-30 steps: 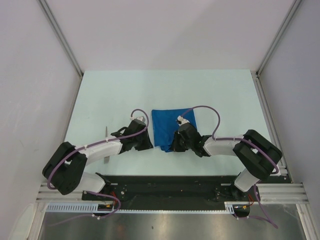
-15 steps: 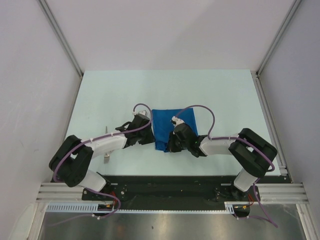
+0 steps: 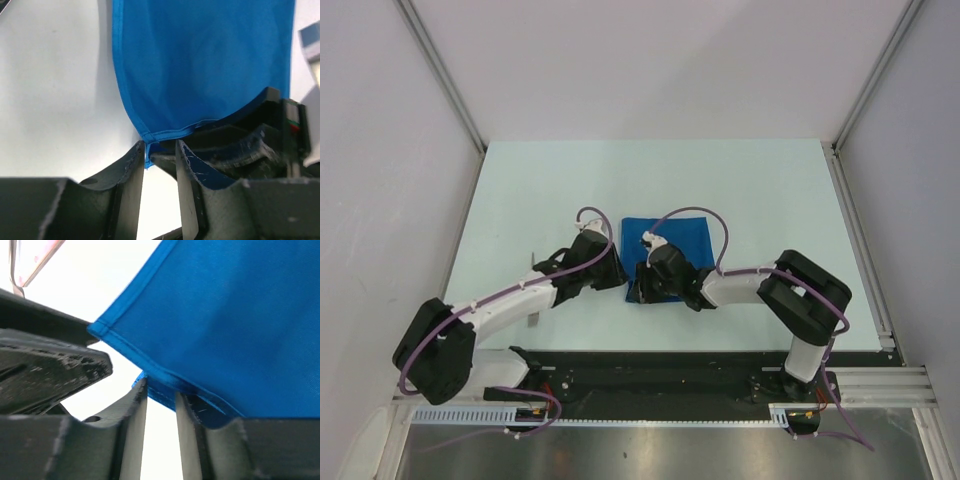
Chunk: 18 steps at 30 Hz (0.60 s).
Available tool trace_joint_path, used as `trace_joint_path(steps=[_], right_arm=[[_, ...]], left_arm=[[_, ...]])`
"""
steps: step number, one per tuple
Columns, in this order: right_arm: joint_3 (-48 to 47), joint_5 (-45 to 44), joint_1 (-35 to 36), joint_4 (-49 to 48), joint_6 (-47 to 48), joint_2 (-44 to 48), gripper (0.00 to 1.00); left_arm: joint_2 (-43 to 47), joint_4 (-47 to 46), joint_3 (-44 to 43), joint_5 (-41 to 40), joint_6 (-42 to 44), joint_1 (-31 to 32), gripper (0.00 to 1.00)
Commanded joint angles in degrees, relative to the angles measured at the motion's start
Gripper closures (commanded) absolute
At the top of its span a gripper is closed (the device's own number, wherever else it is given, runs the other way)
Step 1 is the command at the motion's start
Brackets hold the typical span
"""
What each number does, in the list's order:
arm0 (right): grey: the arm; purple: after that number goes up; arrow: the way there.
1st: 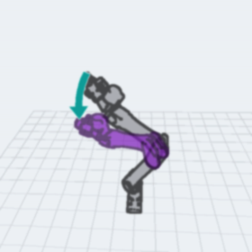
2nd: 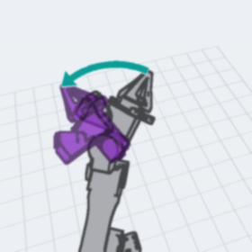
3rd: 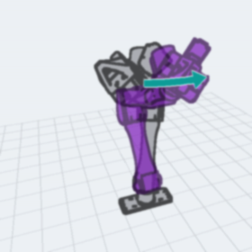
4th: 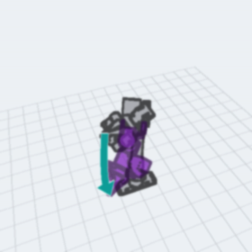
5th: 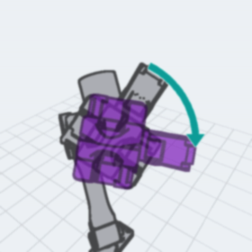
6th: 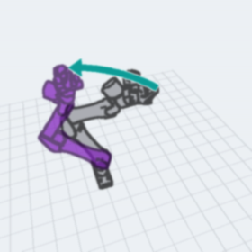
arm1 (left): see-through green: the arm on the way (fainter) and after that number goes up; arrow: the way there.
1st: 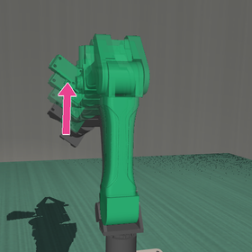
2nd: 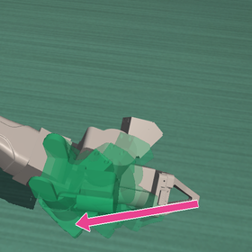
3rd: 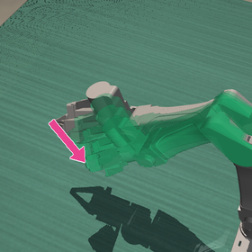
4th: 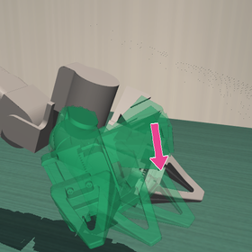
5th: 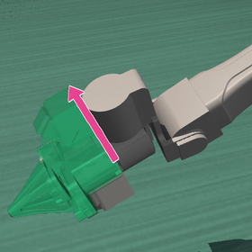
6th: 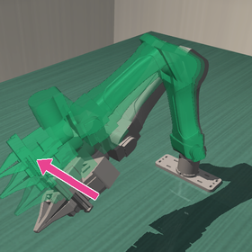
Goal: Fold the napkin into a case and place the utensils inside
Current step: Smooth out the lower triangle-folded napkin at the center of the board.
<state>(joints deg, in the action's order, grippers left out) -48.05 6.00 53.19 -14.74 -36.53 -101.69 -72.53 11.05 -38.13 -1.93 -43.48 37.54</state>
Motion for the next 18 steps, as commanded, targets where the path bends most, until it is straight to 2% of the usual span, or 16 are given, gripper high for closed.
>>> trace_joint_path(steps=[1,2,3,9,12,18], right_arm=[[-1.3,-2.2,0.3,2.1,0.1,0.6,0.64],[-0.7,-2.6,0.3,2.7,0.1,1.4,0.64],[-0.3,-3.4,0.3,3.0,0.0,1.8,0.64],[4.5,-3.3,0.3,3.3,-1.9,6.5,0.64],[6.8,-4.3,-0.6,5.0,-1.5,10.2,0.61],[11.0,-3.7,-4.0,5.9,-2.2,15.6,0.58]], left_arm=[[0.5,4.0,-1.7,-2.8,1.1,0.3,0.59],[1.1,3.5,-0.9,-4.1,0.9,0.3,0.47],[1.7,3.3,-0.3,-4.4,0.9,0.2,0.42],[0.3,2.3,-2.2,1.5,1.6,-2.1,0.26],[-4.2,3.6,-4.8,5.0,2.8,-2.3,0.25],[-10.0,-1.5,-4.3,9.9,1.7,-2.3,0.30]])
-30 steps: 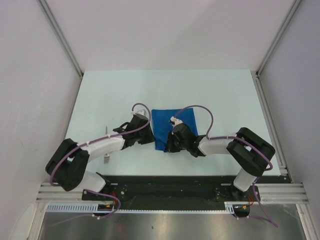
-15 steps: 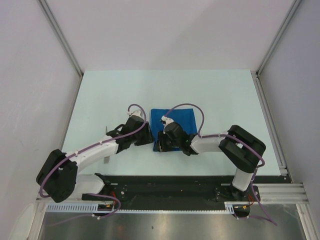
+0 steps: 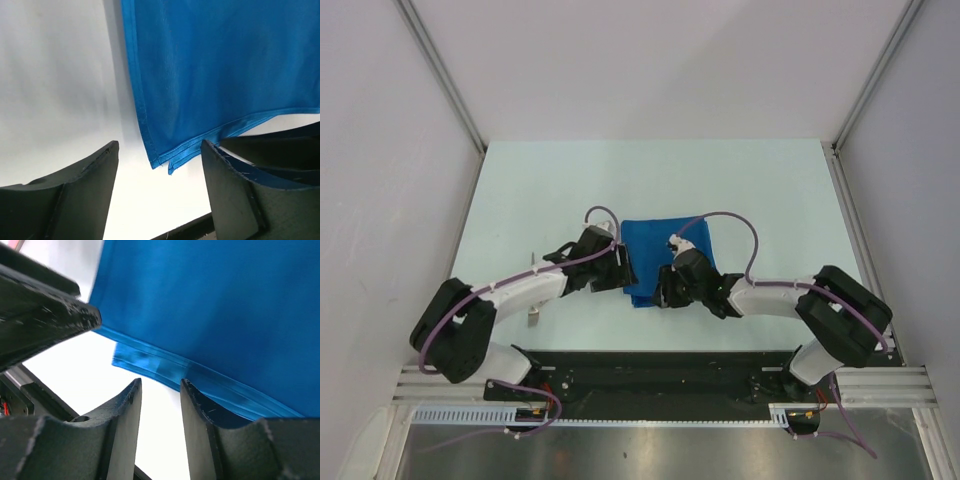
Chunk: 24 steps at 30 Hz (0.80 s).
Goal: Fold the napkin into a case and place the utensils inside
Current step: Smooth out the lower triangle-folded napkin at the center of the board.
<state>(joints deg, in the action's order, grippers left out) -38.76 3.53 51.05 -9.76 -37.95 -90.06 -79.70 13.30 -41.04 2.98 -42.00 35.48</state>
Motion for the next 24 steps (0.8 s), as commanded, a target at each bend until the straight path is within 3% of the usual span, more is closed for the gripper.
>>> trace_joint_path(steps=[1,6,10,16,24], right_arm=[[2.5,-1.3,-2.0,1.1,-1.0,5.3,0.58],[4.1,-3.0,-4.2,5.1,-0.4,11.0,0.55],[5.0,-1.3,-5.6,4.8,1.1,14.0,0.54],[4.4,0.8,-5.1,1.9,-0.3,11.9,0.55],[4.6,-1.6,-7.4,4.9,-1.8,12.7,0.54]], left_arm=[[-3.4,-3.7,-1.7,5.5,0.2,-0.2,0.31],[-3.8,-3.5,-1.8,4.6,0.0,-0.2,0.41],[-4.4,-4.6,-2.5,5.6,0.3,-0.2,0.68],[-5.9,-5.1,-6.4,8.4,1.1,0.0,0.98],[-6.7,-8.6,-8.0,13.3,-0.3,1.6,1.00]])
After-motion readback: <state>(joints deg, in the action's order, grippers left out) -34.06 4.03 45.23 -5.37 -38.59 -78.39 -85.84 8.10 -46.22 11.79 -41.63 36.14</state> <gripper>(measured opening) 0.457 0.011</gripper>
